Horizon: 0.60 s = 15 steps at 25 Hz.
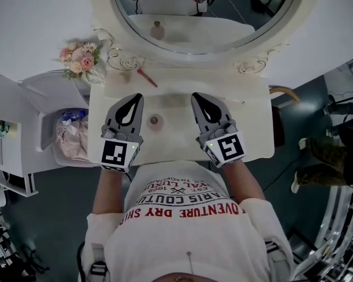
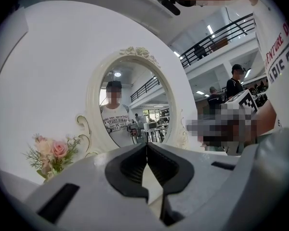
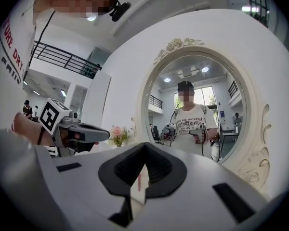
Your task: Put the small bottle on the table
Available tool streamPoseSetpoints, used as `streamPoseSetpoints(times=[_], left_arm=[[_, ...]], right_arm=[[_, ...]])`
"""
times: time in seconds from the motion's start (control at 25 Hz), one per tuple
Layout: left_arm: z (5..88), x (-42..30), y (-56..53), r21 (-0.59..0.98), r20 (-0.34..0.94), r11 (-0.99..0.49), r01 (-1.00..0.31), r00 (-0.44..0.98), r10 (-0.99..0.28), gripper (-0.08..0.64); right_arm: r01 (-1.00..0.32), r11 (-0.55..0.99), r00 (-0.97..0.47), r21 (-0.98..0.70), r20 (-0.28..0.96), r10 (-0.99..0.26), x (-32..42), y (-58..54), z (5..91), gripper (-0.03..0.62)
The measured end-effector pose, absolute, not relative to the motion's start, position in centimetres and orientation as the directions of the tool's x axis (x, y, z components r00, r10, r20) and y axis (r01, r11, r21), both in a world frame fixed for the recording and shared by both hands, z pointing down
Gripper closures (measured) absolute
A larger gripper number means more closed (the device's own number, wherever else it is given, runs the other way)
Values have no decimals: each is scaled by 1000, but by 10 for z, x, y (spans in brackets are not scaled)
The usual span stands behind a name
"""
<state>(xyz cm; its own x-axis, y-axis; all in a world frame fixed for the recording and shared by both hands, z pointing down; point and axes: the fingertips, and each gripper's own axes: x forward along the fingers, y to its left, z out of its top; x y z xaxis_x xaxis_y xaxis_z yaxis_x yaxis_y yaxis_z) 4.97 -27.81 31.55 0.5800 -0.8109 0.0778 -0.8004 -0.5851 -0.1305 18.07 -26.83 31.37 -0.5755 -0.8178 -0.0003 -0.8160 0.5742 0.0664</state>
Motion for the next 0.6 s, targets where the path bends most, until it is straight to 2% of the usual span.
streamPoseSetpoints(times=[0.6], left_arm=[[323,58,-267,-139,99,-598,-790,589,-802,552]], right_arm=[[-820,568,-568,69,13,-823,186,-258,315,596]])
